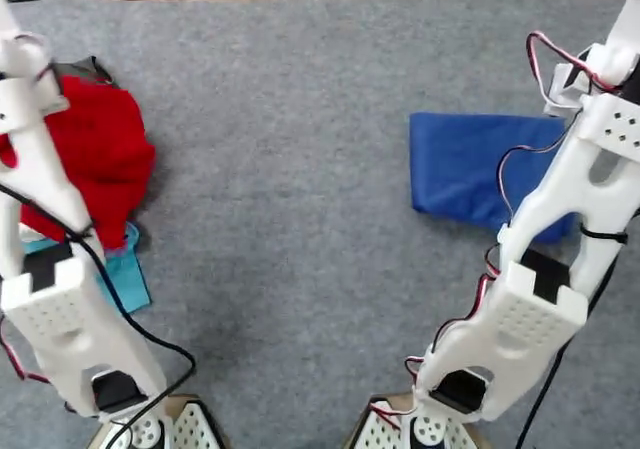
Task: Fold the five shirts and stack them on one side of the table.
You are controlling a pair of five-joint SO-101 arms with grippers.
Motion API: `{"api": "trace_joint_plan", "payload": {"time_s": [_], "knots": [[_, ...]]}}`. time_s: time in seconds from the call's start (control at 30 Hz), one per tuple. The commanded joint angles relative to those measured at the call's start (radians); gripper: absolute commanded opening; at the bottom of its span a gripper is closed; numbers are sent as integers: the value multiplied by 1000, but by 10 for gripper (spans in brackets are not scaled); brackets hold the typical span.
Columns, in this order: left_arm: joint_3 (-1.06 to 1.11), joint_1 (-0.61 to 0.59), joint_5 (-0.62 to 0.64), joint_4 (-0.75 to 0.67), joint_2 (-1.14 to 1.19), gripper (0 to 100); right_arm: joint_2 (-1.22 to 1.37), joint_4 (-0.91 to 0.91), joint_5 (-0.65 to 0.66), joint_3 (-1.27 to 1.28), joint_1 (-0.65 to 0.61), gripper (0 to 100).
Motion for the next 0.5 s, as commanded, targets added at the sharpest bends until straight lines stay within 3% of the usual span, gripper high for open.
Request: {"api": "trace_joint_plan", "payload": {"time_s": [0.0, 0.17, 0.33, 0.47], "knots": [[104, 142, 37, 9, -199, 28, -58, -3, 14, 18, -14, 185], [437, 493, 25, 8, -480, 28, -61, 0, 69, 71, -17, 185], [794, 862, -221, 6, -666, 29, -61, 0, 160, 134, -43, 185], [1023, 984, -316, 6, -736, 56, -61, 0, 190, 194, -89, 187]]}}
